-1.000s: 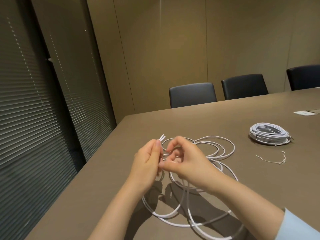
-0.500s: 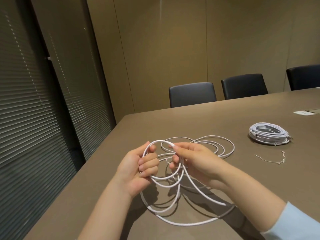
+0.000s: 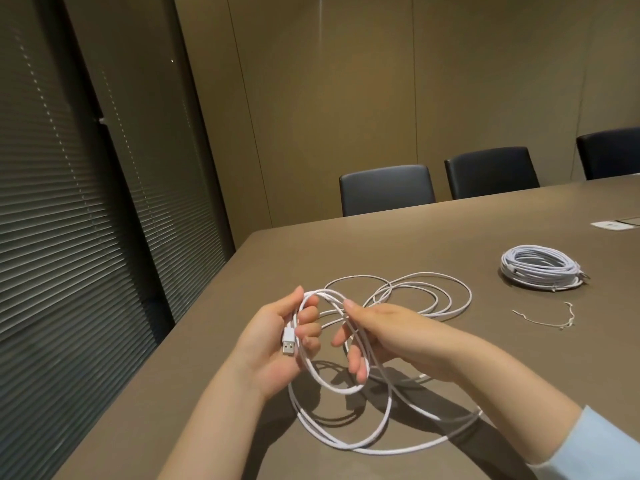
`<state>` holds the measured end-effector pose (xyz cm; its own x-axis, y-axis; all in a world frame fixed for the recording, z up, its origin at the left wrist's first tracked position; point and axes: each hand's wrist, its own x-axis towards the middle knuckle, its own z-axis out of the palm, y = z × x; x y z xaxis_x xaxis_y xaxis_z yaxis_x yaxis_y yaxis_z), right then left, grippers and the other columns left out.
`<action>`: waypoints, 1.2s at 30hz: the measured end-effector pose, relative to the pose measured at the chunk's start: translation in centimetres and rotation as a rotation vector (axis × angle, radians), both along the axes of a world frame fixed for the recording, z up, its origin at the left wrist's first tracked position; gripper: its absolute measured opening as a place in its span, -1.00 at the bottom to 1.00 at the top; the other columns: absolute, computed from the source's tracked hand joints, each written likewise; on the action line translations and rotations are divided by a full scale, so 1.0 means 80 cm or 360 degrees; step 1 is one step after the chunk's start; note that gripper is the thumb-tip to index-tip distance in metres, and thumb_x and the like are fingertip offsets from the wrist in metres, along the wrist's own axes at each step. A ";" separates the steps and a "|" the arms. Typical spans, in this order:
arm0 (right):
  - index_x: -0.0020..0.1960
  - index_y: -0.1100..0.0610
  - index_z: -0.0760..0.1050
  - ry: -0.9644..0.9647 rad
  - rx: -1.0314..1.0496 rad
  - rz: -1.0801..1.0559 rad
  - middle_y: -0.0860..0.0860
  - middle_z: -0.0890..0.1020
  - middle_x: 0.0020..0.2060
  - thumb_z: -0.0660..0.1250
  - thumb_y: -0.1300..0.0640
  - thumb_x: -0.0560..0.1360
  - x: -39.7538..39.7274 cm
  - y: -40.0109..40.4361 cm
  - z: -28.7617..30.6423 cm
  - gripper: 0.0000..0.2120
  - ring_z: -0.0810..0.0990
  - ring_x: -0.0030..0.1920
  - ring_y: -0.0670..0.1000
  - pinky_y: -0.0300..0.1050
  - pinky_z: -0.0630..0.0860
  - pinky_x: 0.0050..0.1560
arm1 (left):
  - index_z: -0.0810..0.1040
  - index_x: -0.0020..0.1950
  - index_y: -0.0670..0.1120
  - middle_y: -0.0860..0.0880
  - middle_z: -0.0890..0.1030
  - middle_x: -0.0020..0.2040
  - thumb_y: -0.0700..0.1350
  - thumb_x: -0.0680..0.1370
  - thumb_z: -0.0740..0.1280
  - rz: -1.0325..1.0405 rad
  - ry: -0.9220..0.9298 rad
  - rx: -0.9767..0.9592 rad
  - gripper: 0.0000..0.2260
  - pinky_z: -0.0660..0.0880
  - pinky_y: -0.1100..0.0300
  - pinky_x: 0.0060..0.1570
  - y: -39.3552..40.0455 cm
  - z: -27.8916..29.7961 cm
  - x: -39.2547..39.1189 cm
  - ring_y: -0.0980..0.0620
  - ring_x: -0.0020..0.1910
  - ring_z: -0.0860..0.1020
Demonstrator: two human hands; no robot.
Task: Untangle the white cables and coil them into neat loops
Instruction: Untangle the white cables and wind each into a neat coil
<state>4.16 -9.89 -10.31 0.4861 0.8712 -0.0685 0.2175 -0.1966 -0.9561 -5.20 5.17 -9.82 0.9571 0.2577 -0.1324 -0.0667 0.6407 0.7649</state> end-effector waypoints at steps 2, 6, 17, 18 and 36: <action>0.02 0.19 0.57 -0.0013 -0.0007 -0.0004 0.05 0.59 -0.38 0.00 -0.19 0.64 0.001 0.000 -0.002 -0.47 0.56 -0.37 0.02 -0.04 0.45 -0.03 | 0.54 -0.31 -0.19 0.04 0.21 -0.49 -0.07 0.55 0.23 -0.0059 0.0027 0.0043 -0.70 0.05 0.37 -0.64 0.002 0.000 -0.001 0.17 -0.66 0.15; 0.03 0.24 0.59 0.0033 0.0110 -0.0185 -0.06 0.39 -0.51 0.08 -0.15 0.64 0.007 0.002 -0.005 -0.50 0.40 -0.49 -0.04 -0.18 0.37 -0.27 | 0.59 -0.22 -0.21 0.04 0.11 -0.49 -0.02 0.53 0.26 -0.0120 0.0080 0.0205 -0.71 -0.05 0.33 -0.59 0.003 -0.001 -0.002 0.17 -0.63 0.06; 0.00 0.02 0.60 -0.0559 0.0058 -0.0200 -0.10 0.64 -0.23 0.52 -0.08 0.37 0.019 0.000 -0.020 -0.72 0.58 -0.26 -0.19 -0.32 0.47 -0.19 | 0.43 -0.21 -0.09 0.08 0.10 -0.51 0.02 0.62 0.18 0.0354 -0.0213 0.0166 -0.73 -0.01 0.35 -0.69 0.025 0.007 -0.008 0.20 -0.67 0.08; -0.02 0.03 0.60 -0.0696 -0.0059 -0.0168 -0.11 0.63 -0.27 0.54 -0.06 0.36 0.021 -0.003 -0.021 -0.73 0.56 -0.30 -0.20 -0.34 0.46 -0.23 | 0.42 -0.21 -0.09 0.08 0.11 -0.53 0.02 0.62 0.17 0.0396 -0.0252 0.0082 -0.73 0.00 0.36 -0.70 0.033 0.008 -0.011 0.20 -0.68 0.10; -0.22 -0.01 0.68 -0.0962 0.0212 -0.0270 -0.07 0.69 -0.26 0.50 -0.03 0.40 0.071 -0.050 0.000 -0.89 0.64 -0.19 -0.10 -0.06 0.55 -0.07 | 0.41 -0.19 -0.07 0.07 0.15 -0.52 0.03 0.68 0.08 0.0973 -0.0595 -0.0489 -0.68 0.11 0.27 -0.68 0.113 0.003 -0.046 0.10 -0.64 0.11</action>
<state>9.80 -13.86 -10.30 0.5370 0.7607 0.3647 0.7022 -0.1635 -0.6929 -8.89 14.19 -9.60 0.6522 0.7578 0.0203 -0.6946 0.5867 0.4163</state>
